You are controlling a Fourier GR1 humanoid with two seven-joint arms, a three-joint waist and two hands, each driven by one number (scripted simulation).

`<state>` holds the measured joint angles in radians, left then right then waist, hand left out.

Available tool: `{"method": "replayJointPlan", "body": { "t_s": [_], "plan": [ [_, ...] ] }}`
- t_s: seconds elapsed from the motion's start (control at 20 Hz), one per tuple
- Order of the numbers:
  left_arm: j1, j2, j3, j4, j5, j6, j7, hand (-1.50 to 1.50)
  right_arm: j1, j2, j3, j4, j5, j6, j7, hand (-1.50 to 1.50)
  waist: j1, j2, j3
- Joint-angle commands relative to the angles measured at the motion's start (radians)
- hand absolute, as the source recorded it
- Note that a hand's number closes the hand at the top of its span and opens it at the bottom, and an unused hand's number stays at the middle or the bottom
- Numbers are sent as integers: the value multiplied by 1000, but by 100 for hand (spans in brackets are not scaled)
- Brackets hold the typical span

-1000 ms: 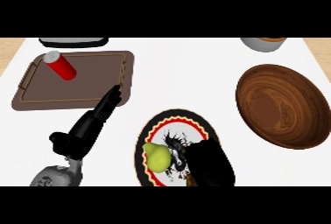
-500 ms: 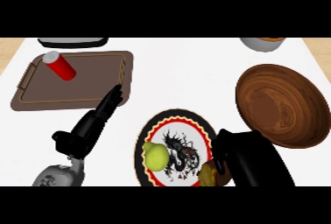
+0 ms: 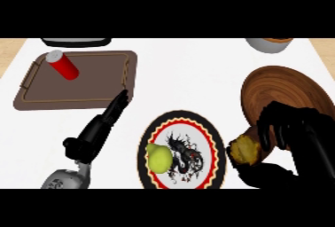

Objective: Pick the sweet potato from the plate and place it in the bowl

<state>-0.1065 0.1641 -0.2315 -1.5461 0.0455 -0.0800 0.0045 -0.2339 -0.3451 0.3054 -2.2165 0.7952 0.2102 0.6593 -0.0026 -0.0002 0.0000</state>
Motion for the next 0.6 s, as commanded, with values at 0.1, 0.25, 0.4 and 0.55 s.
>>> {"method": "replayJointPlan", "body": {
  "t_s": [0.1,0.25,0.4,0.55],
  "plan": [
    [-27,21,49,-23,36,-42,64,0,26,-63,-133,175,62,-81,-178,150,5,1,1],
    [-39,-10,31,-37,25,-24,75,0,-38,-124,-231,273,78,-109,-246,150,6,2,1],
    [-21,-27,-2,-58,-16,-8,69,0,-149,-120,-299,469,80,-194,-339,150,16,4,1],
    [-2,-29,6,-41,-30,-17,54,0,-113,-126,-300,555,97,-201,-415,150,8,2,0]
  ]
}}
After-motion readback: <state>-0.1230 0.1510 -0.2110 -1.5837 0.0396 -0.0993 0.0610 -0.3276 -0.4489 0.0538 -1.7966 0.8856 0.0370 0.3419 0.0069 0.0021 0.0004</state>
